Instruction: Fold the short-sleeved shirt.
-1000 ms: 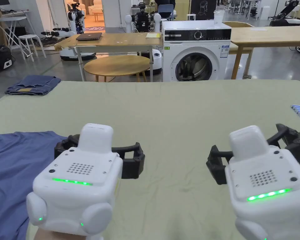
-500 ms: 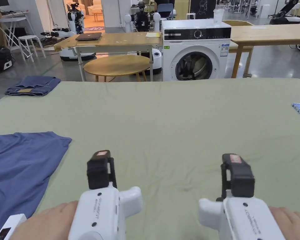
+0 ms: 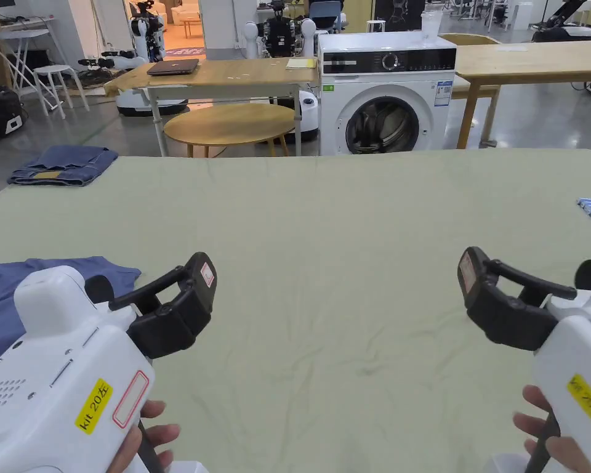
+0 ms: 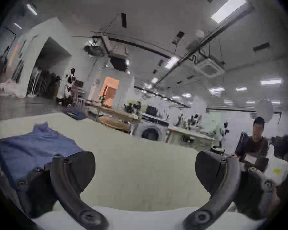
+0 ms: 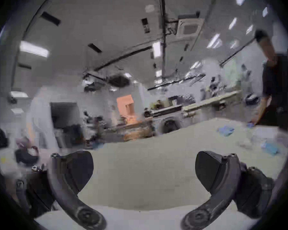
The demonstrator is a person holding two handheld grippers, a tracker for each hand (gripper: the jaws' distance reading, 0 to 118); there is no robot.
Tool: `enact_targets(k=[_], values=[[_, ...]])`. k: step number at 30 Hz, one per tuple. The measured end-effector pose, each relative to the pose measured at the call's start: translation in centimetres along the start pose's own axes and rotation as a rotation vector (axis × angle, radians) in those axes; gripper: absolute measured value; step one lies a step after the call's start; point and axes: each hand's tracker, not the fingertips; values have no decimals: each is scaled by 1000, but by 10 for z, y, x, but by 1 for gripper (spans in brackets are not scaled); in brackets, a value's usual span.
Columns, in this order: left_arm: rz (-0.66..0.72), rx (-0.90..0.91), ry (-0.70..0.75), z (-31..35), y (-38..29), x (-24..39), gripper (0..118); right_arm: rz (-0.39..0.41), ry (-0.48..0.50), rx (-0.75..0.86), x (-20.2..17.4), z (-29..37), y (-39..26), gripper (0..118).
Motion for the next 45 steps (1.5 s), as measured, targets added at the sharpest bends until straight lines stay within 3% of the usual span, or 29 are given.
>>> enact_targets(k=[1,2,4,6,11,19,24,28,31,35,41,45], values=[[-14,-34,12,-1,-4,5,117,96,-32,-18,-3,-2,-5,118],[-41,-68,9,-2,-7,7,117,138,-32,-55,-9,-1,-8,118],[-107,-128,39,-4,-12,13,117,119,-26,-73,-15,0,-13,118],[-154,-69,63,0,-19,20,117,94,-14,-89,-16,-2,-17,118],[-307,-49,68,-1,-23,40,117,238,-100,-82,-34,-2,-26,118],[-342,-68,183,-14,-29,47,117,287,-17,-161,-48,-3,-32,118],[-302,-75,207,-15,-31,42,117,211,-26,-194,-46,-7,-31,118],[-329,-184,87,-21,-40,44,117,184,36,-208,-45,-6,-29,118],[-396,-184,117,-18,-49,55,117,157,82,-250,-47,-6,-27,118],[-400,-174,144,-18,-51,62,117,224,28,-238,-54,-5,-30,118],[-393,-147,197,-16,-44,62,117,146,-5,-289,-46,-9,-31,118],[-387,-144,202,-17,-43,61,117,151,-12,-290,-44,-8,-32,118]])
